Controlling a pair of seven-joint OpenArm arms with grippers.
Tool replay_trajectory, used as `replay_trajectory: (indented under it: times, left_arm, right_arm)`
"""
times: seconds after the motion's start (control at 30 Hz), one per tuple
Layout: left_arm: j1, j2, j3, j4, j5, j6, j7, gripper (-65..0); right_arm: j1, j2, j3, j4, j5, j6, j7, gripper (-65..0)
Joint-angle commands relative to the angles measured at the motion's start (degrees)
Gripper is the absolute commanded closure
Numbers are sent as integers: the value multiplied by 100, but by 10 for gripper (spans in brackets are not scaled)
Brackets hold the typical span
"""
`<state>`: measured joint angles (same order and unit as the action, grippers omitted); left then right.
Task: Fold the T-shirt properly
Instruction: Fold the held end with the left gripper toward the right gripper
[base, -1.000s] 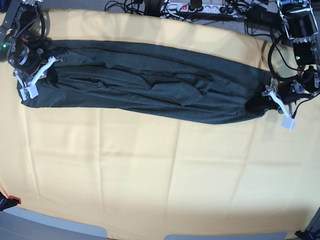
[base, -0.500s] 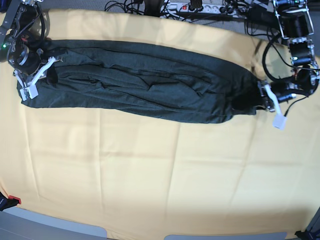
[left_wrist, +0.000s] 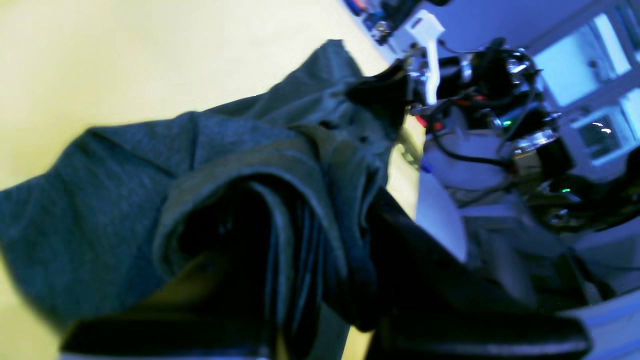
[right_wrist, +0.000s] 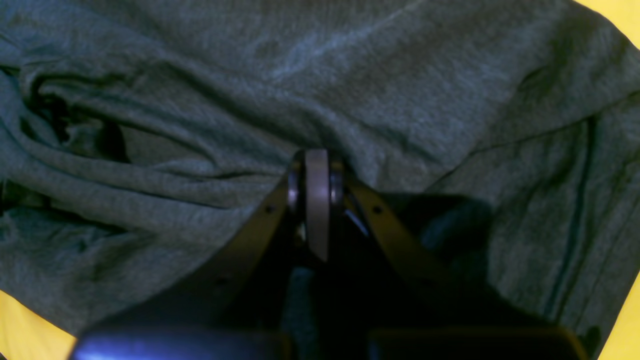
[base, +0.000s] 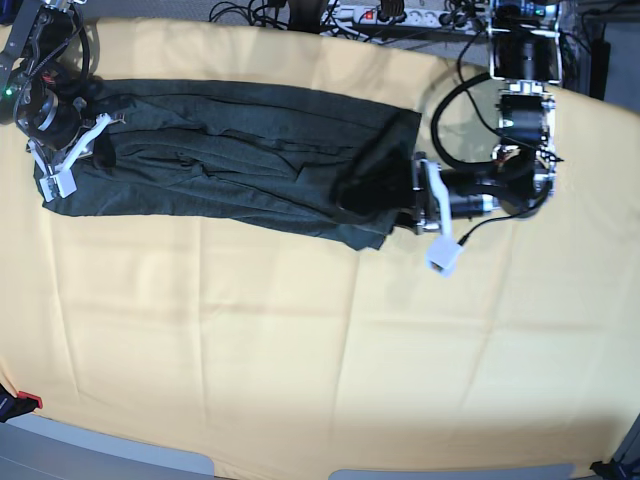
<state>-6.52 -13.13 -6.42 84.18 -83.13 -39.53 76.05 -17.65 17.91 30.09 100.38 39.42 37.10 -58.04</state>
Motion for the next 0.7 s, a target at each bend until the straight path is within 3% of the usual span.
replay_trajectory:
  times: [0.0, 0.17, 0.43, 0.57, 0.67]
  left_arm:
    - [-114, 74, 39, 85, -187, -47, -177, 0]
    - [-114, 658, 267, 83, 417, -47, -697, 0]
    - [-114, 1412, 385, 83, 1193, -47, -1051, 0]
    - [-116, 1657, 551, 83, 1163, -47, -1051, -13]
    - [-114, 1696, 844, 83, 1115, -47, -1054, -288]
  right_arm:
    - [15, 83, 28, 72, -50, -9, -4, 0]
    - [15, 83, 28, 72, -50, -9, -9, 0]
    - [15, 83, 28, 72, -50, -4, -9, 0]
    - [15, 85, 28, 72, -48, -4, -24, 0]
    - [15, 83, 28, 72, -46, -2, -24, 0]
